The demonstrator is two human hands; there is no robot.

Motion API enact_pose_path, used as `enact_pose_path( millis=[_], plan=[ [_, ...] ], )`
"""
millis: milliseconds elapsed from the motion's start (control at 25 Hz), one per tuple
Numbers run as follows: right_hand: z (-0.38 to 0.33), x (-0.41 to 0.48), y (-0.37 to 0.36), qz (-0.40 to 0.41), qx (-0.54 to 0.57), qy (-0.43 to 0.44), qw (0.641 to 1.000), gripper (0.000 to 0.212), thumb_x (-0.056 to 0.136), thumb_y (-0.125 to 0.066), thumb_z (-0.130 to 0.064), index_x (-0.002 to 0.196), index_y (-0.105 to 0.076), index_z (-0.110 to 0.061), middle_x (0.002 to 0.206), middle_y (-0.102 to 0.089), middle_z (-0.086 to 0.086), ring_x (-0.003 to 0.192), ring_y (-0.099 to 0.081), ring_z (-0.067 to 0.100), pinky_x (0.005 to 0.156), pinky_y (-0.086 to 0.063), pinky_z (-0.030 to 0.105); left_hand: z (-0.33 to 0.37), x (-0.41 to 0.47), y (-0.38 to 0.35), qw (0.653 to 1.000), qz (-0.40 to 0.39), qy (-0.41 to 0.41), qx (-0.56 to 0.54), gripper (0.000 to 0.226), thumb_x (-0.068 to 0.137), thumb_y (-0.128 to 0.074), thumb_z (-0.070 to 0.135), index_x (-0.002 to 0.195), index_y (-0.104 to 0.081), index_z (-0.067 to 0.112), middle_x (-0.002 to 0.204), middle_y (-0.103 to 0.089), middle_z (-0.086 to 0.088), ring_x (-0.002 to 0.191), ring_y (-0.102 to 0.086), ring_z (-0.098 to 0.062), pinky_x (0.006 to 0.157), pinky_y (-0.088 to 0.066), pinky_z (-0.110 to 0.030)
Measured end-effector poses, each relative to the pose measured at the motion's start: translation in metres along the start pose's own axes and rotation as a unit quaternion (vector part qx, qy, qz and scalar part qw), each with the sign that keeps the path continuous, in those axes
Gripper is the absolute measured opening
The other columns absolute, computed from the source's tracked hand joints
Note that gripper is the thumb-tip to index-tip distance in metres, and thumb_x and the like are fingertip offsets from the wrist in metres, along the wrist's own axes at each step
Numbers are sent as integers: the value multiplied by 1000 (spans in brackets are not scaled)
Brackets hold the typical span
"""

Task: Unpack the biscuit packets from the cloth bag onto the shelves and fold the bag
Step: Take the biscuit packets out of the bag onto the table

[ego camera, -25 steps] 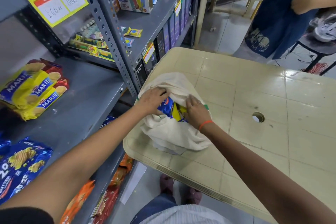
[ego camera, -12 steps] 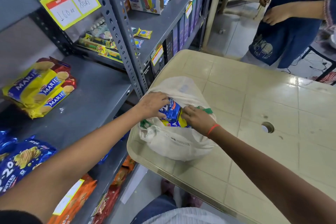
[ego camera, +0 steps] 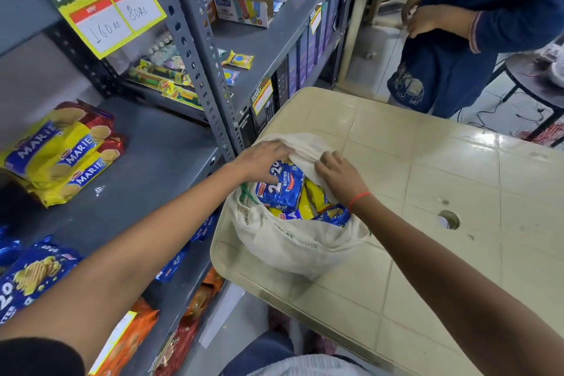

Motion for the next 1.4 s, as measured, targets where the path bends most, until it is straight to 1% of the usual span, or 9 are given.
enact_pose_path(
  millis=[120,200,320,480,720,960,1080,1200,1400],
  plan=[
    [0,-7,-15,-42,-31,55,997,31,71,-64,-22,101,-68,-15,114,-67,8,108,-62,29,85,-52,39,-3,11,5,1000,11,7,19,78,83,-62,20,149,-19,20,156,-24,-5,144,-23,-20,116,-22,-32],
    [13,-13,-24,-121,-15,-58,991,48,91,-45,-28,136,-46,-11,151,-37,8,142,-28,28,113,-24,53,-10,14,2,999,-19,23,12,80,85,-62,33,150,-17,21,158,-22,-3,145,-23,-21,118,-22,-35],
    [22,-19,-23,-225,38,-180,957,72,93,-30,-50,149,-8,-10,161,-2,6,148,6,26,117,-1,56,-3,8,-4,1000,-5,25,5,84,81,-57,57,149,-22,22,155,-31,-1,142,-30,-19,115,-27,-36],
    [-8,-35,-19,-218,143,-197,945,114,68,-33,-85,150,-4,-11,160,4,13,147,8,30,115,-2,60,11,-24,-25,998,13,22,54,125,59,-56,81,151,-2,16,161,-5,-8,148,-7,-24,120,-3,-37],
    [-31,-78,-15,-264,185,-204,924,139,45,-44,-92,149,7,-16,159,5,14,146,6,36,113,-3,65,-4,-81,-69,985,-94,80,124,142,52,-58,82,145,25,14,158,17,-15,147,12,-33,116,11,-44],
    [-30,-100,-19,-208,174,-182,945,137,46,-58,-85,149,8,-23,158,-3,17,146,-4,38,114,-9,60,3,-116,-79,991,-55,93,82,118,66,-44,80,150,2,12,159,3,-16,148,-1,-31,119,3,-44],
    [-33,-96,-11,-98,114,-74,986,102,60,-53,-80,139,-40,-17,145,-42,14,137,-35,34,113,-26,54,38,-102,-63,991,127,18,38,68,81,-40,57,136,-45,18,145,-44,-9,134,-42,-25,115,-28,-44],
    [-41,-90,-14,-45,111,16,993,72,72,-43,-69,110,-65,-12,113,-67,10,110,-61,32,101,-45,48,75,-86,-72,988,124,-87,30,49,91,-29,46,107,-65,18,104,-69,-2,97,-63,-19,87,-52,-37],
    [-46,-89,-21,-175,114,10,978,77,73,-62,-53,137,-43,-14,135,-52,9,129,-44,29,117,-16,43,75,-91,-82,999,45,-19,-21,35,88,-48,51,77,-57,19,75,-62,2,72,-57,-17,75,-43,-30]
  ],
)
Point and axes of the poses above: each hand's wrist, its own x-axis towards the middle knuckle, its own y-axis out of the back of the hand, z = x × y, the point moved 1 cm from there along x, towards the middle knuckle
